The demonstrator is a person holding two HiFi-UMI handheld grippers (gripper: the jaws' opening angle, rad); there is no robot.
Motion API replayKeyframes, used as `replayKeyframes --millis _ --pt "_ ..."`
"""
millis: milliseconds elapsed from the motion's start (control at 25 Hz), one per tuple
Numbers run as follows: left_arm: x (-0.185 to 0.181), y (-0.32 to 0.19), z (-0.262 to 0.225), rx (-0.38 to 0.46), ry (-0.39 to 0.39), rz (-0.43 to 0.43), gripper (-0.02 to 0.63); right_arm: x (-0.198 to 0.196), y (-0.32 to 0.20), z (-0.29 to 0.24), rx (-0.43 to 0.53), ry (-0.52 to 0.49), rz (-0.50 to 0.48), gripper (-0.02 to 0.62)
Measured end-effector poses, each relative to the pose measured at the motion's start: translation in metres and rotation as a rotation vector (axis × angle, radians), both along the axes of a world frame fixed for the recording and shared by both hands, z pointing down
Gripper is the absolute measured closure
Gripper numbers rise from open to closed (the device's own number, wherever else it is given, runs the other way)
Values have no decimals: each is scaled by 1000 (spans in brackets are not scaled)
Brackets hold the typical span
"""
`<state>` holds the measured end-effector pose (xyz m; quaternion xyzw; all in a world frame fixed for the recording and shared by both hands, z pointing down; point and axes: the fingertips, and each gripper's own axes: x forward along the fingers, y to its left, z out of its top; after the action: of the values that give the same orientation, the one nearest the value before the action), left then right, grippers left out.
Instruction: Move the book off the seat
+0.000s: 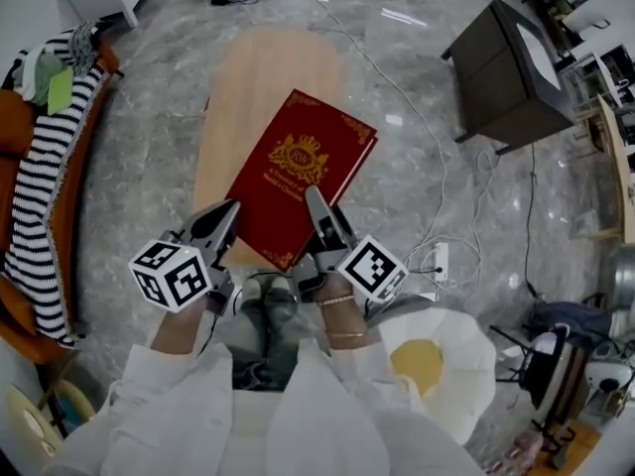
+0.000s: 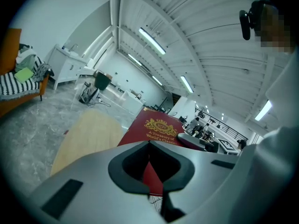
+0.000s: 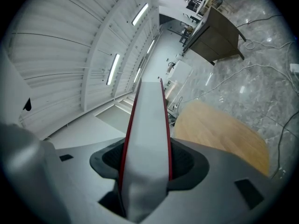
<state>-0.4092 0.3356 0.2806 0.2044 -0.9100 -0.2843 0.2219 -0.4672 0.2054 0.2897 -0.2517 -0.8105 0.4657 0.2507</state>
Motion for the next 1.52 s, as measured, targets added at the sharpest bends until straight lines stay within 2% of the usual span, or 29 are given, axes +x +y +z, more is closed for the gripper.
replayKeyframes --millis 280,440,560,1040,1200,1520 --pt "6 -7 45 26 79 -20 600 -1 1 50 76 67 -52 344" --pt "5 -9 78 56 86 -15 600 -3 11 85 36 88 -75 344" --pt "6 -12 103 65 85 1 600 -3 15 114 62 101 -94 344" --pt "-2 -27 221 80 201 19 600 -12 23 244 90 172 -126 344" --pt "-11 -28 244 76 206 32 600 -17 25 282 111 201 -131 344" --pt "-23 -21 289 63 244 -2 600 -24 25 331 104 248 -125 344"
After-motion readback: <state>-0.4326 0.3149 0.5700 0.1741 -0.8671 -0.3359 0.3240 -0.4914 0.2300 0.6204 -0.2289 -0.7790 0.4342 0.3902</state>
